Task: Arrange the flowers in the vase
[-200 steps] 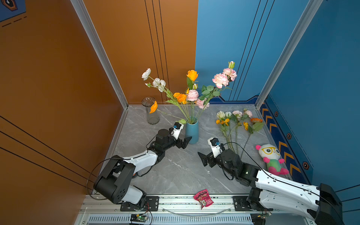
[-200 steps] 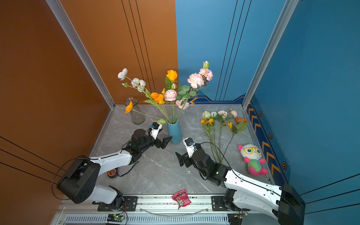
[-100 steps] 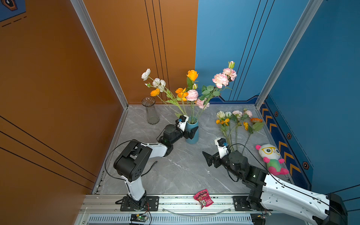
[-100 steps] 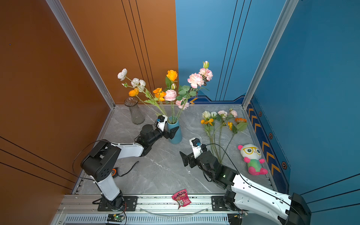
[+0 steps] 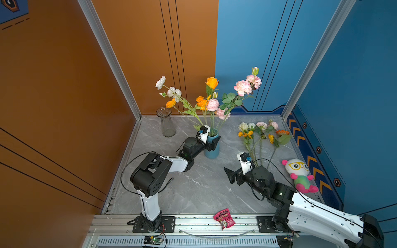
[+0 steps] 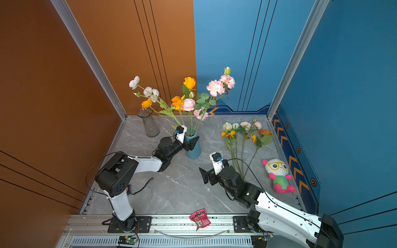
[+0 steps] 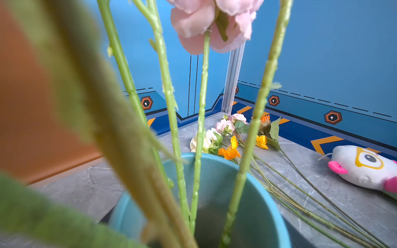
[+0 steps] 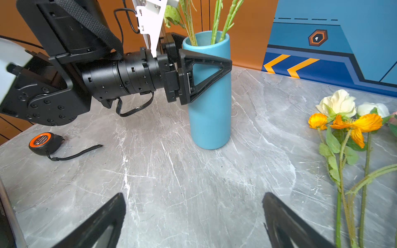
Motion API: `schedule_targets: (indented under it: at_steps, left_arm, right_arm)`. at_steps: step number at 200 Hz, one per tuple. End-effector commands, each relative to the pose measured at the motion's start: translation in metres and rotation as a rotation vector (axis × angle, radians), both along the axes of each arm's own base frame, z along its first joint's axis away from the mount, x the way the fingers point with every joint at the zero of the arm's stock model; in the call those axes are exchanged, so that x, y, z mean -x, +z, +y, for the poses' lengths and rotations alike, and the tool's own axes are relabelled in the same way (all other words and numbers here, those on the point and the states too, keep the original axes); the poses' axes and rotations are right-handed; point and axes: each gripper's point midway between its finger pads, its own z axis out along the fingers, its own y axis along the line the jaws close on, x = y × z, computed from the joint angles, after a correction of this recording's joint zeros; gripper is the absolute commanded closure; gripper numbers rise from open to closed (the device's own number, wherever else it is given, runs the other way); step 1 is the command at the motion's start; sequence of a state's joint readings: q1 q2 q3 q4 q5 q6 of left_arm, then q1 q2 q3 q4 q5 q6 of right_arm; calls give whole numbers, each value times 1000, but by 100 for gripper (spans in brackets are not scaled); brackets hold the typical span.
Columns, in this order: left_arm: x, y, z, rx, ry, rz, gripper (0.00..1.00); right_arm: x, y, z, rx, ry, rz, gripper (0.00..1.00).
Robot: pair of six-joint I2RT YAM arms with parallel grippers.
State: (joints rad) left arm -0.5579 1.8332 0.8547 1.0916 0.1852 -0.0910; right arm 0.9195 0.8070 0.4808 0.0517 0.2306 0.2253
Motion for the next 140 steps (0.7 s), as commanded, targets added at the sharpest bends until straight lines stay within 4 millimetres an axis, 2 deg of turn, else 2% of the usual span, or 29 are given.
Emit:
schedule_targets:
  at_steps: [1,26,47,71,101,140]
  left_arm:
    - [3,8,-7,7,15,-60,31]
    - [3,9,-8,0,11,-72,45]
    - [5,14,-8,13,7,-99,47]
    - [7,22,-7,32,3,-127,56]
    - [8,27,-5,54,-9,-152,60]
    - [13,47,-2,99,-13,-206,65]
  right_arm:
    - [2,-8,0,24,17,17,0]
    - [2,-3,0,26,20,17,0]
    - [3,0,-3,5,9,19,0]
    - [5,1,-6,-17,-4,29,0]
    - [6,2,-11,-31,-26,40,0]
    - [7,3,-18,-37,-58,53,0]
